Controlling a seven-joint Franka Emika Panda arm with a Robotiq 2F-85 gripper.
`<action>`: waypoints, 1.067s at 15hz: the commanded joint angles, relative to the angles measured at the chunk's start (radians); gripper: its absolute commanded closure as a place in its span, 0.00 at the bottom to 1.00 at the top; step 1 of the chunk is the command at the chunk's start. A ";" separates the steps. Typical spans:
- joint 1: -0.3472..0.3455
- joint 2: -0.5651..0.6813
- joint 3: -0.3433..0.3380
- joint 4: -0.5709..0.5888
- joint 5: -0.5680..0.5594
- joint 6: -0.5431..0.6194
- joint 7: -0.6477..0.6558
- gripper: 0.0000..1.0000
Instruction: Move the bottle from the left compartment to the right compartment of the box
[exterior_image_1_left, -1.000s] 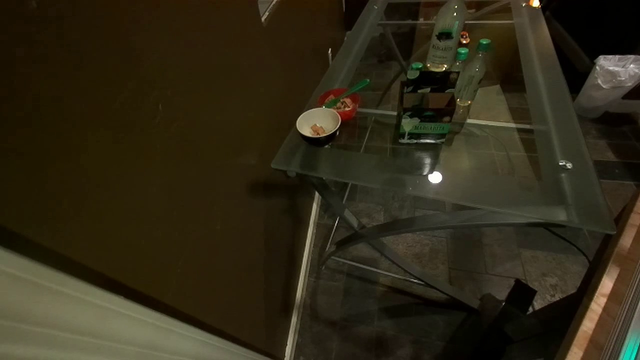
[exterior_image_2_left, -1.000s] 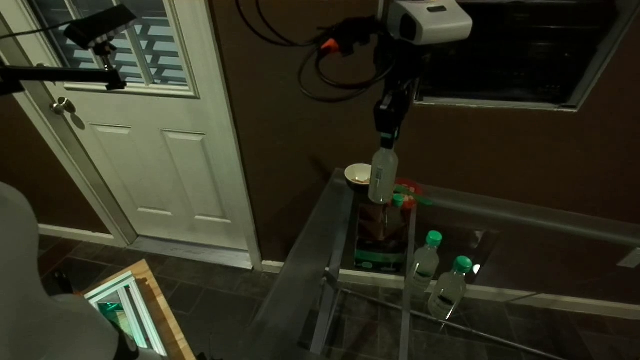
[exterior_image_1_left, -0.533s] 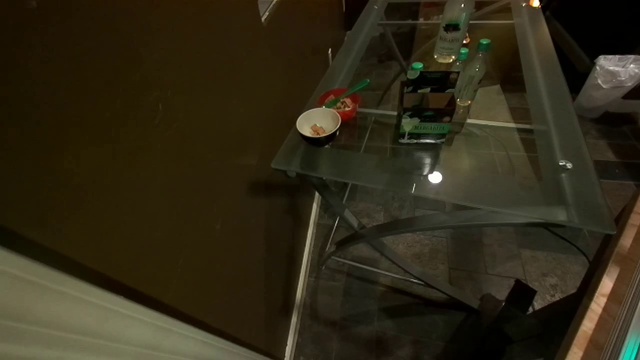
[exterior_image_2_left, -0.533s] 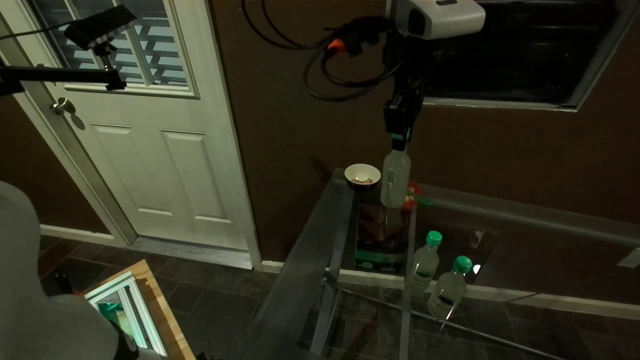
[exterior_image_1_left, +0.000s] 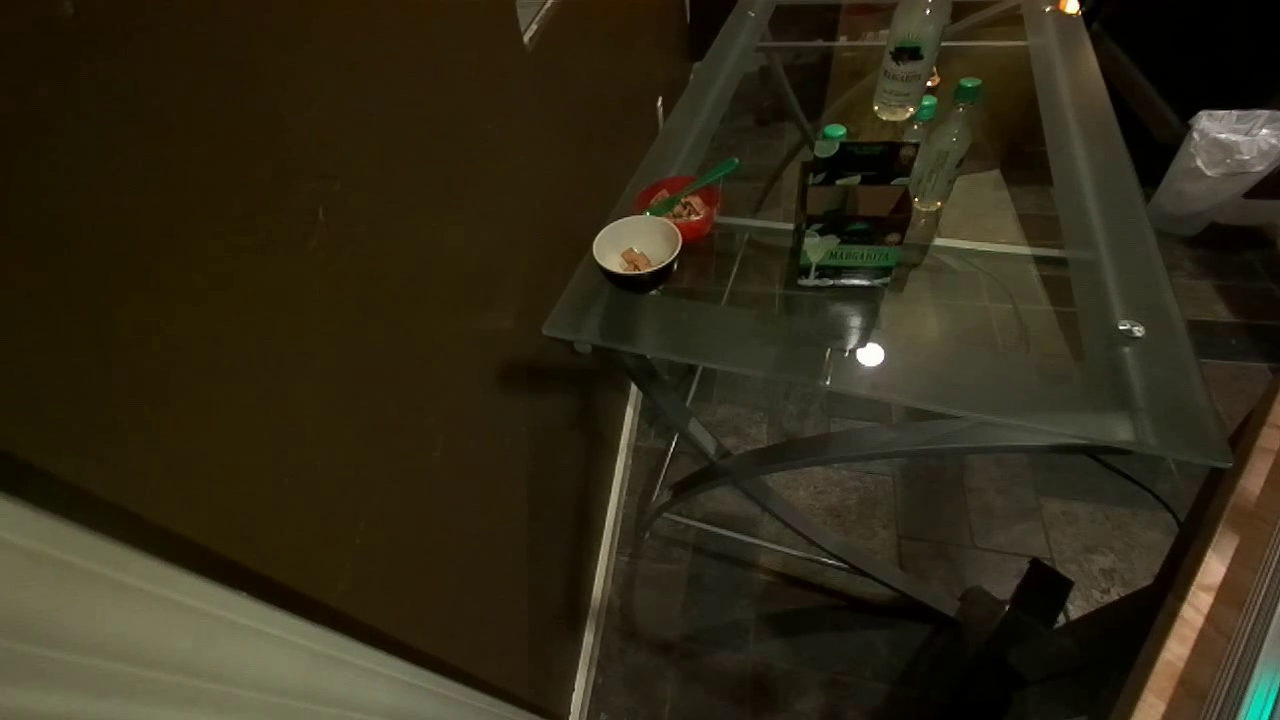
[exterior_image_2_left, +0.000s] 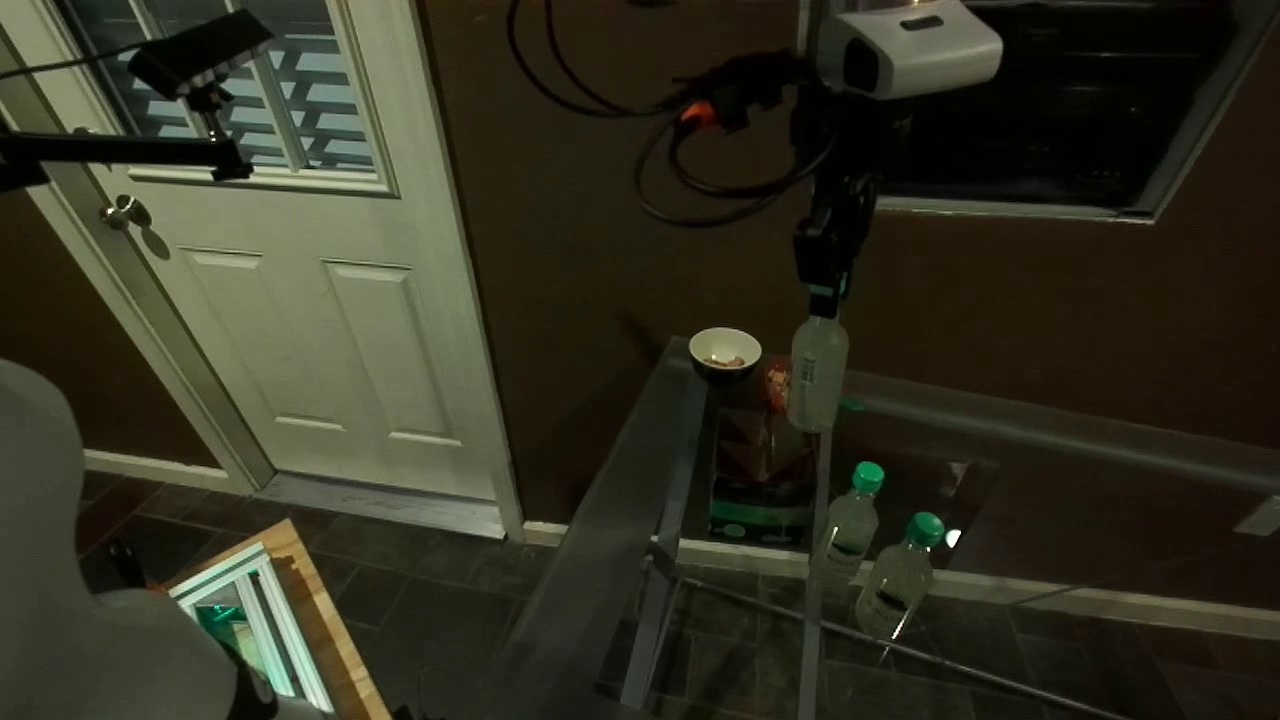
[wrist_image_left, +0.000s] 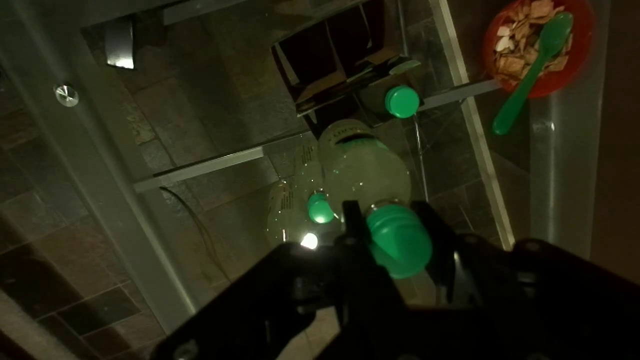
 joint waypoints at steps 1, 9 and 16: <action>-0.009 0.045 -0.001 0.036 0.008 0.021 0.006 0.93; 0.001 0.113 -0.006 0.039 0.091 0.042 -0.045 0.93; 0.004 0.152 -0.010 0.033 0.106 0.041 -0.051 0.93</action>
